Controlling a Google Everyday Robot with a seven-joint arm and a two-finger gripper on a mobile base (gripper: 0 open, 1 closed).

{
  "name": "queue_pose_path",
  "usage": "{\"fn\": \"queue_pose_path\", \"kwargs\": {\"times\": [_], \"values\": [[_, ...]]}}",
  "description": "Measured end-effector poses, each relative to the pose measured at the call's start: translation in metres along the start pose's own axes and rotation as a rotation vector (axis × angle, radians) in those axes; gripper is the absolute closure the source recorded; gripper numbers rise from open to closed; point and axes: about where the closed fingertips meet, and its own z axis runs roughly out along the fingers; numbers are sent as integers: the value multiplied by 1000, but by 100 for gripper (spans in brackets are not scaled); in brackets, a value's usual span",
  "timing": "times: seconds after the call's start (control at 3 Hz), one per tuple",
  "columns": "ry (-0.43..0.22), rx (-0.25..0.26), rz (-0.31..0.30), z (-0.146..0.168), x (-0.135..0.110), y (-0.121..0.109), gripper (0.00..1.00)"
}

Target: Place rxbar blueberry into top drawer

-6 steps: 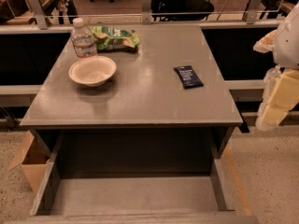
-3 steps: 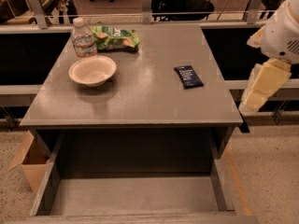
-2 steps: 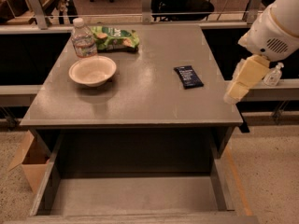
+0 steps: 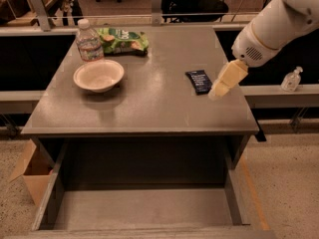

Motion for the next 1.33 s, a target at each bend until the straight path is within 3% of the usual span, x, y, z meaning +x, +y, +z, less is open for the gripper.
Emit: {"fn": "queue_pose_path", "kwargs": {"times": [0.67, 1.33], "values": [[-63, -9, 136, 62, -19, -34, 0], [-50, -33, 299, 99, -7, -52, 0]]}}
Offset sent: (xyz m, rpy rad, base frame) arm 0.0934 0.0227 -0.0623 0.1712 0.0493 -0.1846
